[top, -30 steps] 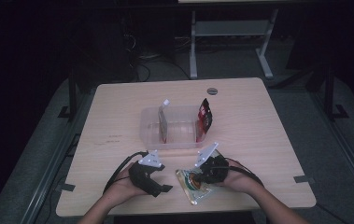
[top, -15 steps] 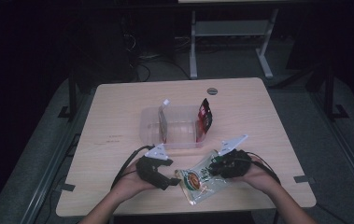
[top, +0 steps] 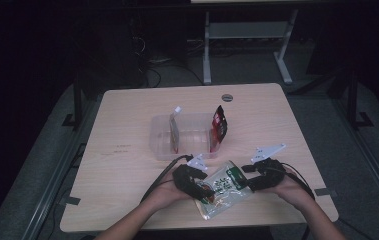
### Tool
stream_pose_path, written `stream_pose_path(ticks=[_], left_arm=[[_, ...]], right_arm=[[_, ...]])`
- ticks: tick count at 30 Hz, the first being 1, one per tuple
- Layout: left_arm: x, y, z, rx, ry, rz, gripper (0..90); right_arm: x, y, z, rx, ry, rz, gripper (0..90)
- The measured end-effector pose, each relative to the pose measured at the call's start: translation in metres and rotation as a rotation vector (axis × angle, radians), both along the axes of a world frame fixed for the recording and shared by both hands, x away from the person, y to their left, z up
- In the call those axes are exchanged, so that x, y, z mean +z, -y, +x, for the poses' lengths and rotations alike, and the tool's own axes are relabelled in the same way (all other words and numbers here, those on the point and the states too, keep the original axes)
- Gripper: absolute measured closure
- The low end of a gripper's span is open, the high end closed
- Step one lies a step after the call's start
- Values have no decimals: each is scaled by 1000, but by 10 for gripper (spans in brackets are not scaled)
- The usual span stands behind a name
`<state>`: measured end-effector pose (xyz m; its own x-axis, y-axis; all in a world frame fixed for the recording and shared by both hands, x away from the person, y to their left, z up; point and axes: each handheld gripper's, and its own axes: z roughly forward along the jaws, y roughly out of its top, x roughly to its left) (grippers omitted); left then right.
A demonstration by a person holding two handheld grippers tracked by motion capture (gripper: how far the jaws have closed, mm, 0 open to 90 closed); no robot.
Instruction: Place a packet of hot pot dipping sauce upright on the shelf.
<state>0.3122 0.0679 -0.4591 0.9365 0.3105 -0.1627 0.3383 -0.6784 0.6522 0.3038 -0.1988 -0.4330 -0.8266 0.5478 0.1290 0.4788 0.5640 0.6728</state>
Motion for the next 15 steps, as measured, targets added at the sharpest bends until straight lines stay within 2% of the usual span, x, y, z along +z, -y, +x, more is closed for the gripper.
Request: stream_pose_path(ticks=[1, 4, 7, 11, 15], left_arm=[[-1, 1, 0, -5, 2, 18, 324], [-3, 1, -3, -3, 25, 17, 361], [-3, 1, -6, 11, 67, 33, 458], [-3, -1, -4, 25, 55, 16, 594], [-3, -1, -3, 23, 42, 15, 770]], right_arm=[[0, 1, 0, -7, 3, -1, 442], [2, 3, 1, -21, 15, 13, 443], [3, 3, 1, -28, 13, 20, 440], [2, 2, 1, -34, 15, 19, 434], [2, 3, 2, -43, 13, 25, 427]])
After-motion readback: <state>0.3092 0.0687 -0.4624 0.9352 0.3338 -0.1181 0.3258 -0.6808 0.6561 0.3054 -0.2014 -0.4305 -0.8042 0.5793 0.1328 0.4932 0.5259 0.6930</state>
